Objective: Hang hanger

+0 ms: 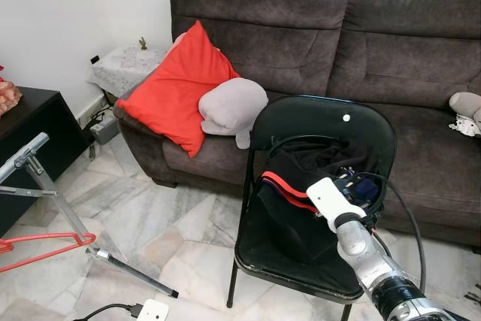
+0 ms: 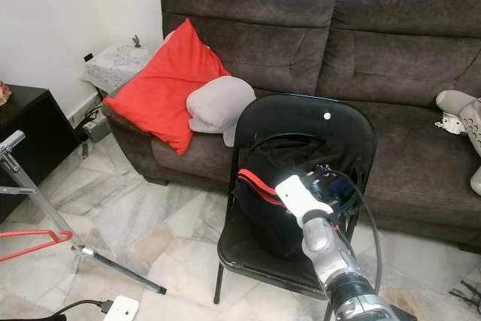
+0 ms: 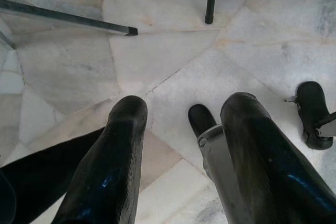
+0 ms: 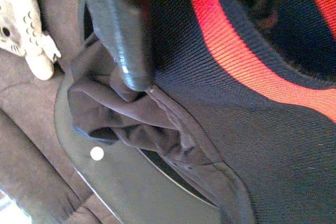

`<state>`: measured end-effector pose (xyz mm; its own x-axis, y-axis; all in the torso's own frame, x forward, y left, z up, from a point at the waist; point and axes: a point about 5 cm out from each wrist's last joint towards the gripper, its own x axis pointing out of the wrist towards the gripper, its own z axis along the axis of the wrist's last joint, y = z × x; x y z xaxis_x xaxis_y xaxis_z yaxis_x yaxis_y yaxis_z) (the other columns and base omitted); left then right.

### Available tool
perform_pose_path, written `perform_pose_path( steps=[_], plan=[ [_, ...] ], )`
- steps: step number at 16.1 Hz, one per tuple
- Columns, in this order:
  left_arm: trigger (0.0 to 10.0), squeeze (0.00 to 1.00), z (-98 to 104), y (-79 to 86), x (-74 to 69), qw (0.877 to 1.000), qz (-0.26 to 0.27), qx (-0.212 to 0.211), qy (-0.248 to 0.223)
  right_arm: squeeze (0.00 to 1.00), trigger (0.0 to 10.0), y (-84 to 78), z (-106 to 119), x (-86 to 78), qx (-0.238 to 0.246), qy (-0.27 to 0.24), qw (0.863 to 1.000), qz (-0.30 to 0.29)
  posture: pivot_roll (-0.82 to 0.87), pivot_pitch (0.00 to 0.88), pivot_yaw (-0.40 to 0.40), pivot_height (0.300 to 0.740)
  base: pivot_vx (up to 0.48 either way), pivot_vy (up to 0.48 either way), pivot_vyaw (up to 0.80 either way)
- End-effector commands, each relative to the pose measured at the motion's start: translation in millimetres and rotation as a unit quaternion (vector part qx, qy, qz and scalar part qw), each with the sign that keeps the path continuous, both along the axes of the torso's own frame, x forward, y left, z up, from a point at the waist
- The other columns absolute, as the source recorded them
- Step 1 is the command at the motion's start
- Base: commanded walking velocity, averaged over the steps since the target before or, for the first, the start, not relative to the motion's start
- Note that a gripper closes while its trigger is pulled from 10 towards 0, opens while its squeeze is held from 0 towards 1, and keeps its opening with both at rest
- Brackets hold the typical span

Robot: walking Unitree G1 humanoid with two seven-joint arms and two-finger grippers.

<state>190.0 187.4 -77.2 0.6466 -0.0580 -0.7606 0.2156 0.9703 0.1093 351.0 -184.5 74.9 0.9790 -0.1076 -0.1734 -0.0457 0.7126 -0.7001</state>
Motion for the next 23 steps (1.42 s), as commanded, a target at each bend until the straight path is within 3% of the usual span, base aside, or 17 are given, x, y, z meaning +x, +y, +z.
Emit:
perform_pose_path(
  steps=[1,4,6,10,13,17,18,20,21,23],
  plan=[
    [10.0,0.0,-0.5,0.9,-1.3,1.0,-0.003,0.004,0.002,0.0,0.0,-2.6,-0.7,-1.4,0.025,-0.005,0.999,-0.022,-0.04,0.043,0.059,0.74,0.0,0.0,0.0],
    [10.0,0.0,-0.4,1.2,-1.0,1.0,-0.003,0.005,0.002,0.0,0.0,-7.6,0.7,-2.5,0.058,-0.018,0.997,-0.047,-0.04,0.043,0.059,0.74,0.0,0.0,0.0],
    [10.0,0.0,-0.4,2.2,-1.4,1.0,-0.002,0.006,0.002,0.0,0.0,-14.7,6.5,-3.0,0.121,-0.044,0.988,-0.085,-0.04,0.041,0.062,0.74,0.0,0.0,0.0],
    [10.0,0.0,-0.8,3.7,-2.5,1.0,-0.003,0.007,0.004,0.0,0.0,-20.2,16.7,-1.8,0.191,-0.077,0.972,-0.111,-0.04,0.04,0.065,0.74,0.0,0.0,0.0],
    [10.0,0.0,-0.9,4.1,-2.9,1.0,-0.004,0.008,0.004,0.0,0.0,-27.9,29.1,-0.1,0.277,-0.114,0.942,-0.151,-0.04,0.039,0.068,0.74,0.0,0.0,0.0],
    [10.0,0.0,-0.8,11.6,-5.3,1.0,0.013,0.014,0.003,0.0,0.0,-38.2,59.6,-7.5,0.333,-0.21,0.904,-0.166,-0.04,0.039,0.069,0.74,0.0,0.0,0.0],
    [10.0,0.0,1.9,19.9,-3.4,0.998,0.057,0.002,-0.013,0.0,0.0,-37.2,64.0,-13.6,0.34,-0.223,0.9,-0.16,-0.04,0.039,0.069,0.74,0.0,0.0,0.0],
    [10.0,0.0,8.3,25.6,4.2,0.995,0.086,-0.014,-0.044,0.0,0.0,-31.7,65.9,-21.6,0.338,-0.23,0.901,-0.145,-0.04,0.039,0.069,0.74,0.0,0.0,0.0],
    [10.0,0.0,14.0,25.7,12.0,0.993,0.09,-0.025,-0.069,0.0,0.0,-27.9,65.3,-26.4,0.344,-0.233,0.899,-0.136,-0.04,0.037,0.07,0.74,0.0,0.0,0.0],
    [10.0,0.0,30.0,18.6,31.2,0.989,0.047,-0.035,-0.137,0.0,0.9,-23.9,61.2,-37.4,0.347,-0.23,0.899,-0.133,-0.04,0.028,0.075,0.74,0.0,0.0,0.0]
  ],
)
